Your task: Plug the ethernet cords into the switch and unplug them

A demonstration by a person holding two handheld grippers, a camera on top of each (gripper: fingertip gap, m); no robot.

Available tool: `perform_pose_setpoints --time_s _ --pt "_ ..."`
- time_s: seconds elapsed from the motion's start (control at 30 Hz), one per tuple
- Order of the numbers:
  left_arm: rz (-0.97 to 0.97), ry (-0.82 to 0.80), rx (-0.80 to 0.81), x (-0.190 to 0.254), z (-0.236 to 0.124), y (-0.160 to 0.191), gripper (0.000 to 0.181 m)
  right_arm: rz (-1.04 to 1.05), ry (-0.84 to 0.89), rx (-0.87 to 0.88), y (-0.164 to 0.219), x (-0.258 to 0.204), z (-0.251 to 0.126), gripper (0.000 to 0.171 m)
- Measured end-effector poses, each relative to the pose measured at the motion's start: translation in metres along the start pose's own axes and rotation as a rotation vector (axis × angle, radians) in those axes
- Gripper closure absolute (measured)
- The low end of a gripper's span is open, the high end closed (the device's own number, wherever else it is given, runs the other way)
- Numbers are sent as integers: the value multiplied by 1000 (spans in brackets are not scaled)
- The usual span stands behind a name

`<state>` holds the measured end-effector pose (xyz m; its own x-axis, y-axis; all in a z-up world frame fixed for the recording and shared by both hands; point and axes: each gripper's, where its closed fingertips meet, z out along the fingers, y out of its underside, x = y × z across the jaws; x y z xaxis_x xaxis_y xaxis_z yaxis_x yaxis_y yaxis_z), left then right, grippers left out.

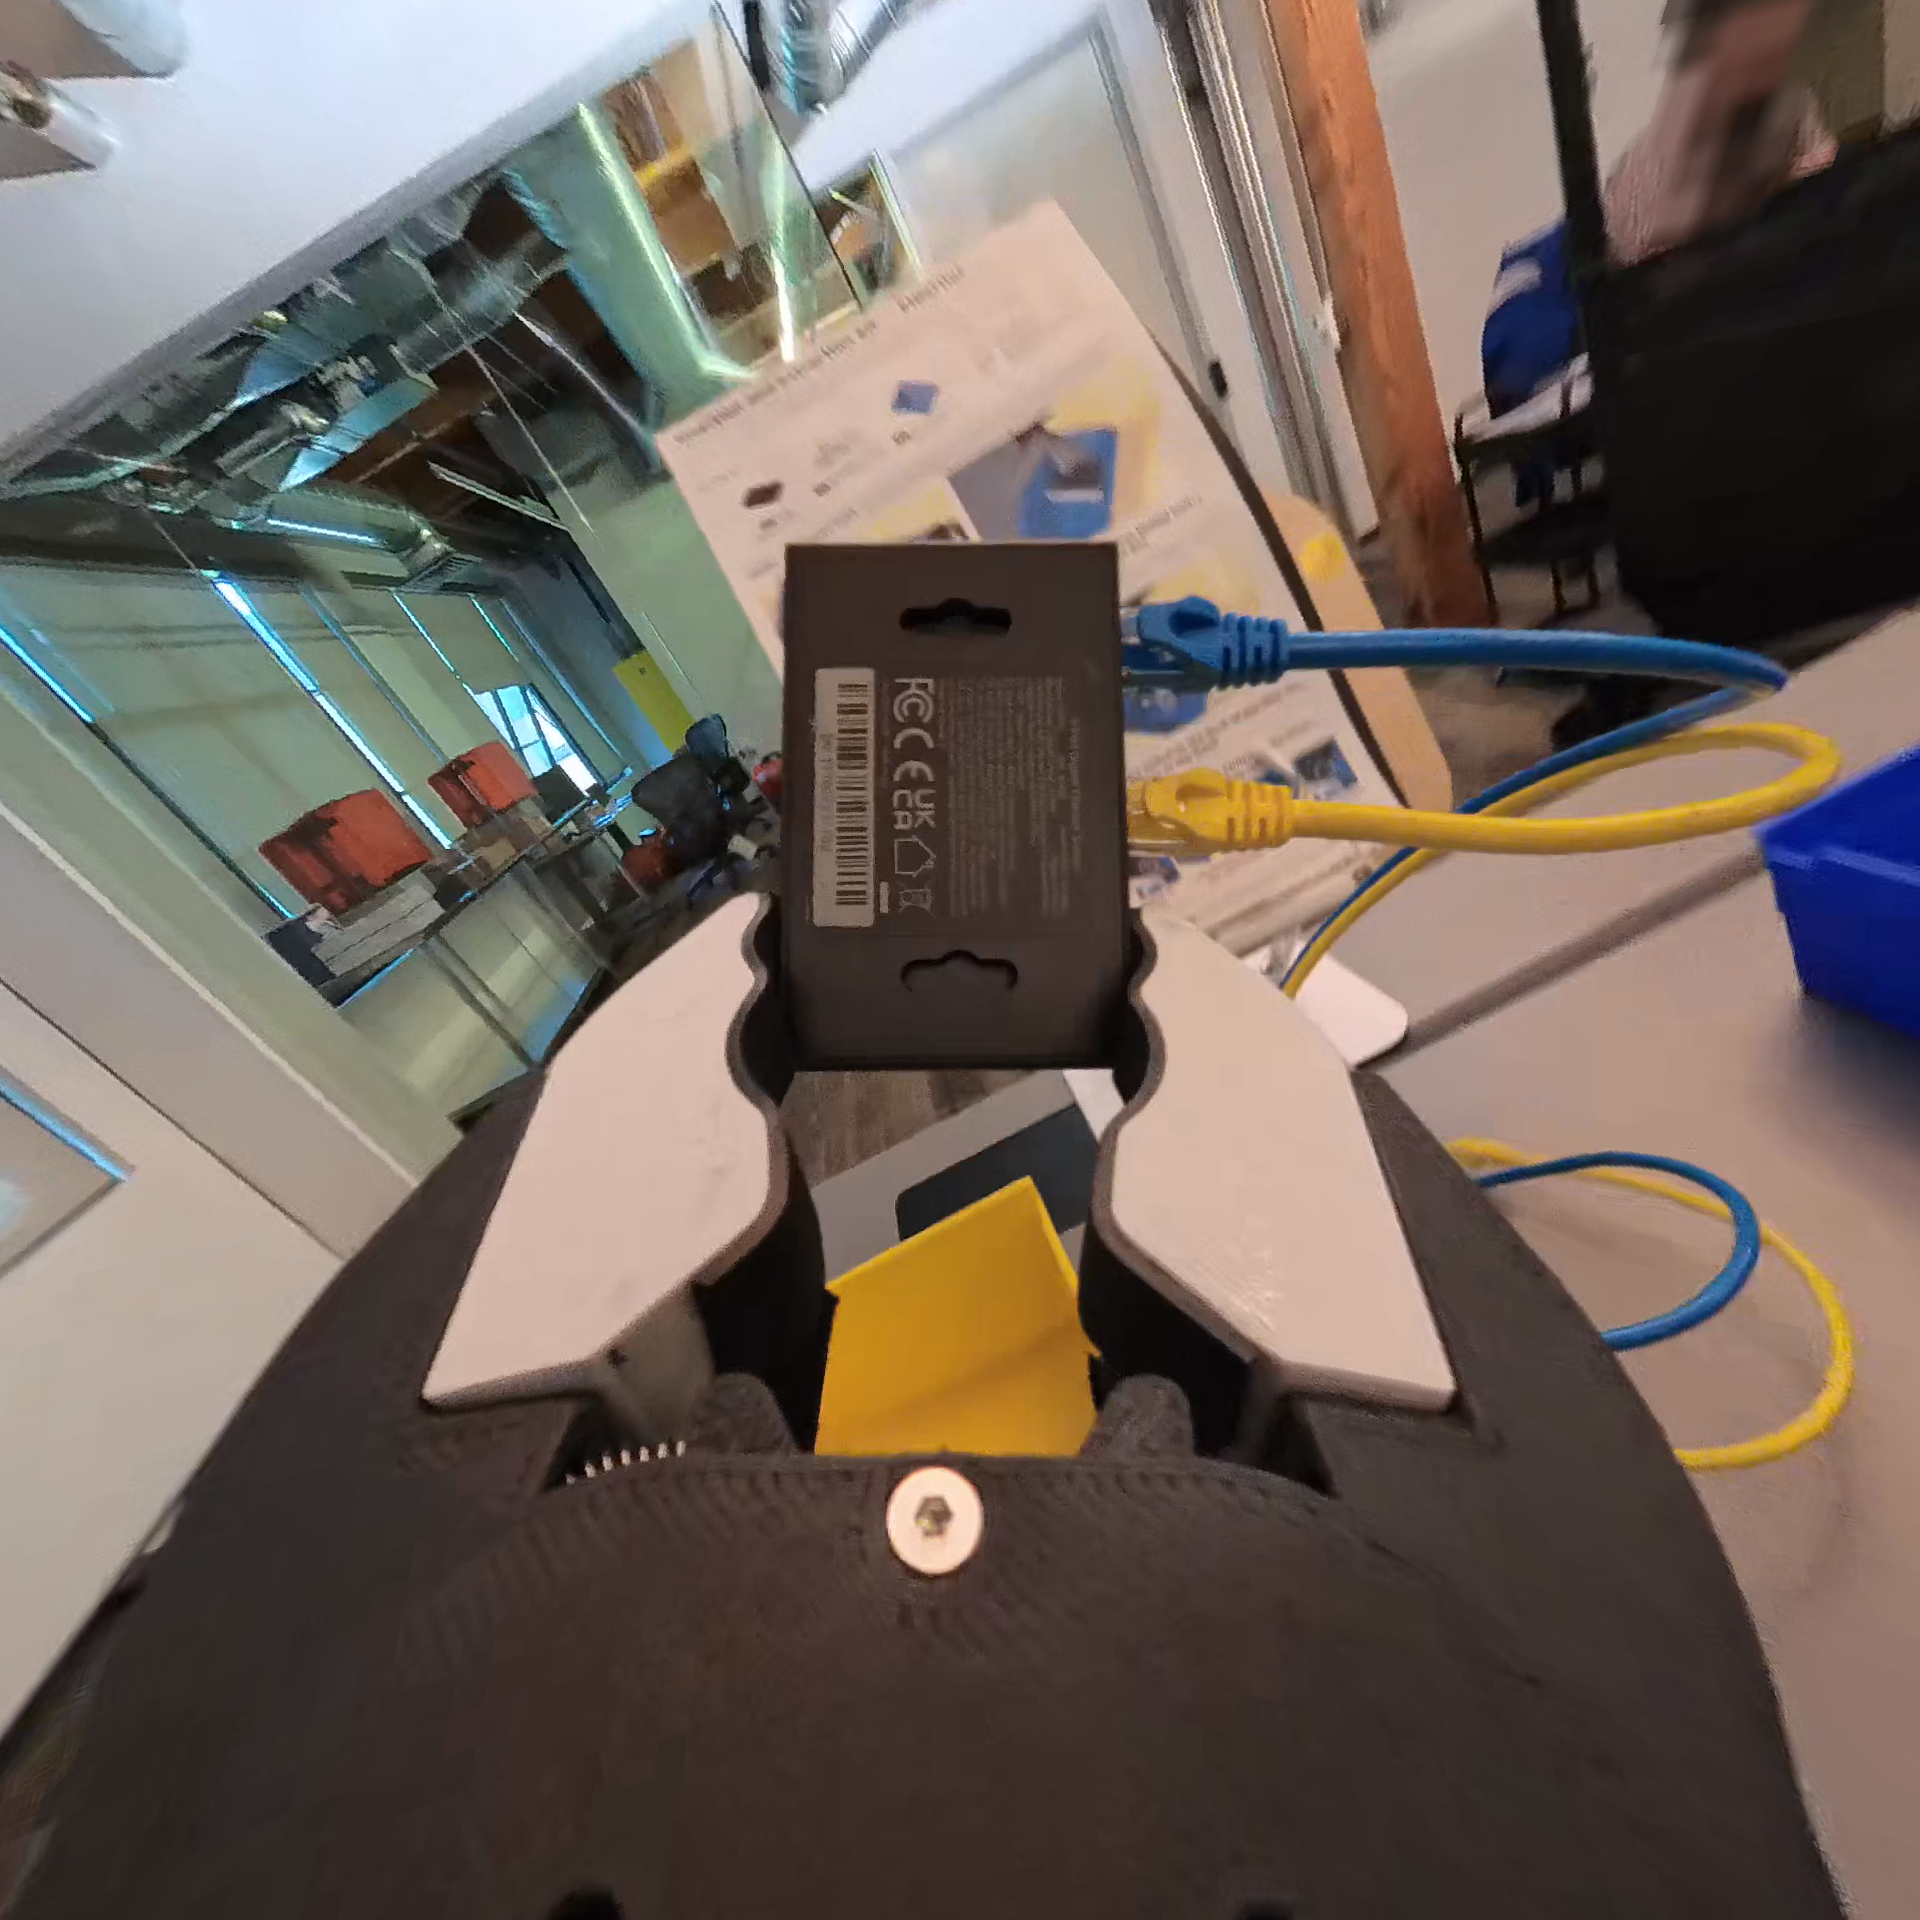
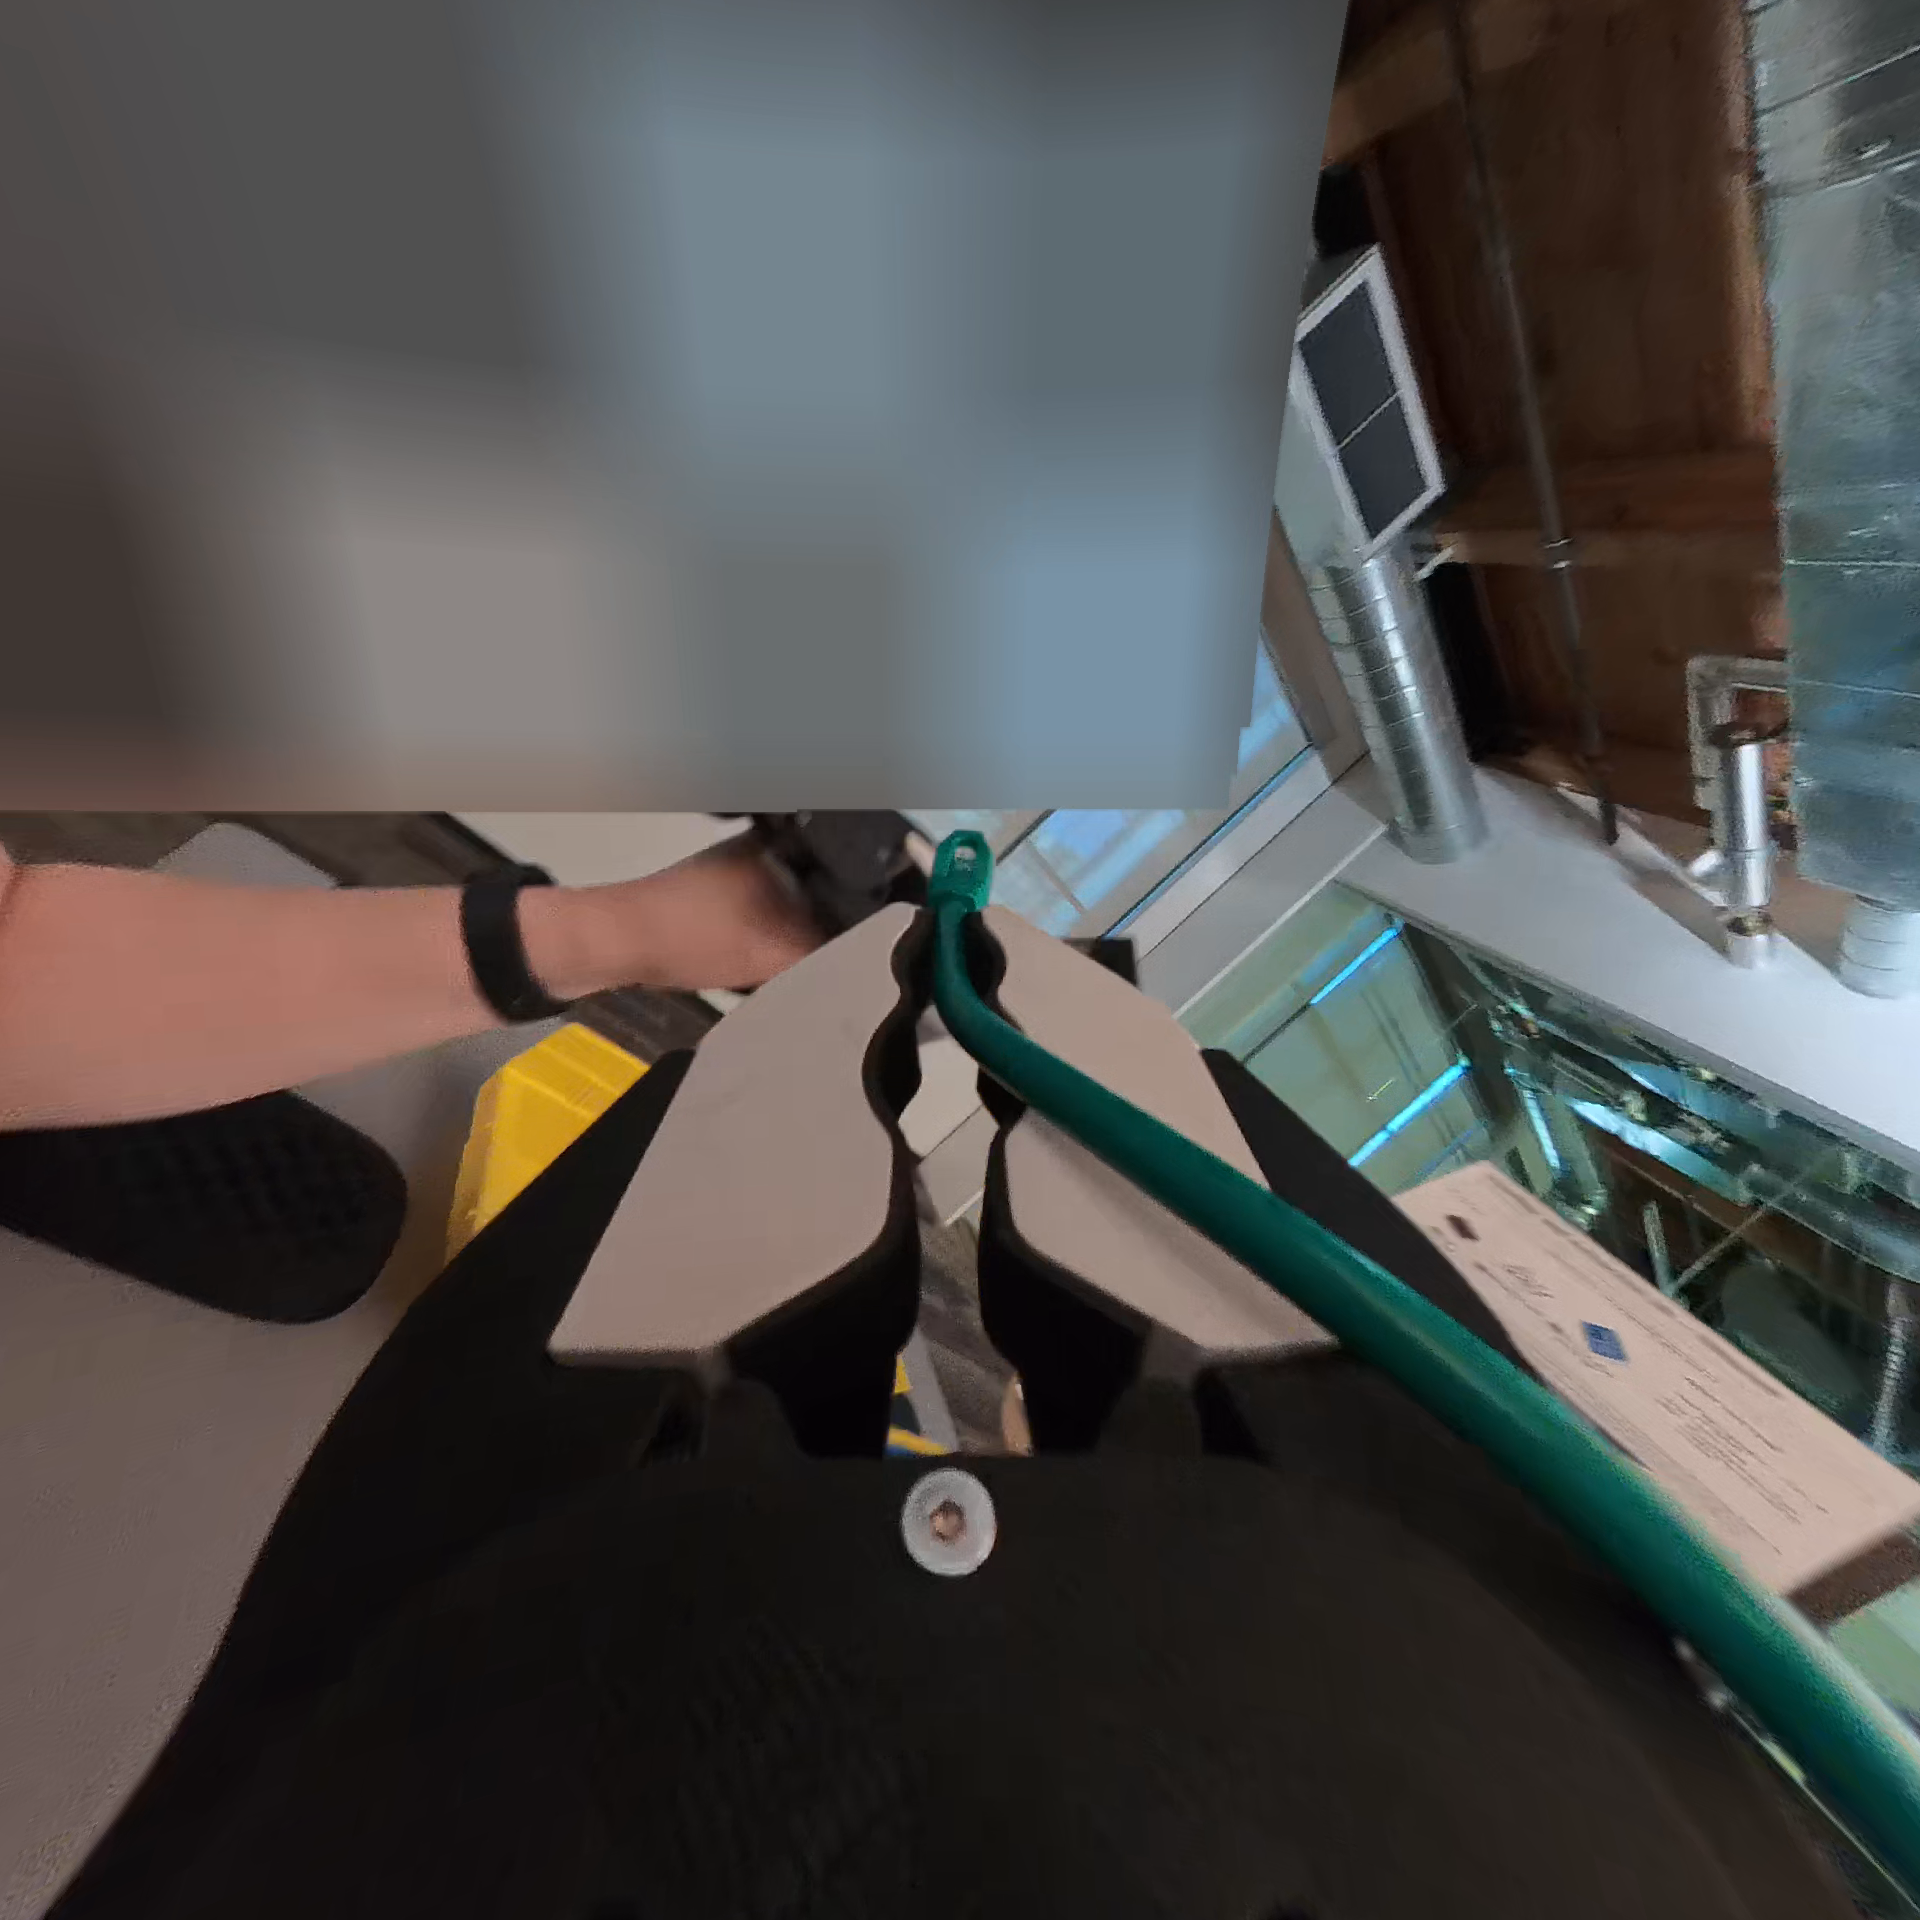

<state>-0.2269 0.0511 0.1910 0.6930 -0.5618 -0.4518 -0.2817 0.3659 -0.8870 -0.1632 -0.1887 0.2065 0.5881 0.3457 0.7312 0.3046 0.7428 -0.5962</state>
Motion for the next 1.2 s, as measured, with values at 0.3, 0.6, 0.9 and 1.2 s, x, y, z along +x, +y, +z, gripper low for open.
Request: perform_pose_setpoints --time_s 0.3,0.6,0.9,1.2 --pt "-381 253 130 -11 -13 -8 121 79 -89 -147 97 -48 51 165" --pt "-508 575 133 40 -23 -23 121 27 322 -238 143 -8 44 165" --pt "-485 705 -2 99 -5 -8 121 -154 393 -250 121 21 20 165" --pt "-451 731 -63 103 -4 3 121 -135 284 -292 125 16 24 165"
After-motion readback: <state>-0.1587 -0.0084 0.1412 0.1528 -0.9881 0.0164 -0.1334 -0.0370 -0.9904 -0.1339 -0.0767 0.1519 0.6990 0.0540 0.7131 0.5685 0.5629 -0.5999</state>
